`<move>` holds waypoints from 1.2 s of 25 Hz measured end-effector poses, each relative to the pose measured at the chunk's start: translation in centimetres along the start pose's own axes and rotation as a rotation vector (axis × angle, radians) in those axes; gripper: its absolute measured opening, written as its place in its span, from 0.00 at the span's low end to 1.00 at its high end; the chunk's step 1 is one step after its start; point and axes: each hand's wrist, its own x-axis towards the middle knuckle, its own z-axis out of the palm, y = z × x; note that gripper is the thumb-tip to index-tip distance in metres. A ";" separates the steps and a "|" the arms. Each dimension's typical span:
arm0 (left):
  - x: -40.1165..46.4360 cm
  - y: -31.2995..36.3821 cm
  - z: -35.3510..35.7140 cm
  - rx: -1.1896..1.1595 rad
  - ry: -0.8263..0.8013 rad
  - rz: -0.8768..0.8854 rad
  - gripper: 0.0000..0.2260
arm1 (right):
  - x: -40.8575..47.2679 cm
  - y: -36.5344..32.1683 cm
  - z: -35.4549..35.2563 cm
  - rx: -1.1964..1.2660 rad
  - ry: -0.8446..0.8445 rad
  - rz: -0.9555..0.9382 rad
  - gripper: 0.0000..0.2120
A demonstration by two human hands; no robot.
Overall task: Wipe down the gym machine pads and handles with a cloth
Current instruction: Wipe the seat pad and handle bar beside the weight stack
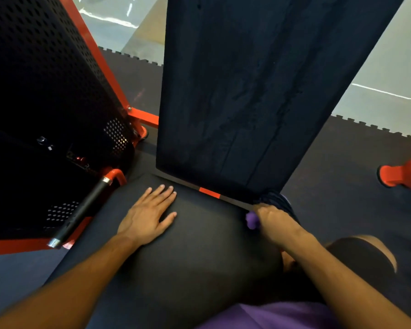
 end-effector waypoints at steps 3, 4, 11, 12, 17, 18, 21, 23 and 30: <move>0.4 -0.4 0.2 -0.047 0.053 -0.004 0.26 | 1.8 -10.0 -3.6 0.088 0.013 -0.178 0.07; 0.4 -0.5 0.4 -0.045 0.076 0.003 0.25 | 3.2 -14.0 -4.3 0.117 0.056 -0.294 0.07; 0.4 -0.9 1.4 -0.062 0.160 0.036 0.25 | 18.7 -26.0 -0.6 -1.151 0.185 -0.814 0.20; 0.5 -1.0 1.5 -0.066 0.157 0.037 0.25 | 19.4 -25.5 0.0 -1.262 0.134 -0.810 0.19; 0.4 -1.0 1.6 -0.101 0.146 0.024 0.26 | 18.2 -22.1 0.0 -1.413 -0.013 -0.818 0.20; 0.4 -1.0 1.5 -0.090 0.148 0.023 0.26 | 17.6 -20.4 -0.3 -1.400 0.037 -0.837 0.22; 0.5 -1.0 1.1 -0.080 0.139 0.033 0.26 | 15.2 -13.2 -0.2 -1.354 0.000 -0.898 0.29; 0.5 -0.9 1.0 -0.074 0.111 0.039 0.26 | 12.7 -9.2 -0.5 -1.315 0.046 -0.869 0.27; 0.5 -0.6 0.5 -0.070 0.093 0.044 0.27 | 4.7 4.2 -1.3 -1.281 -0.049 -0.656 0.05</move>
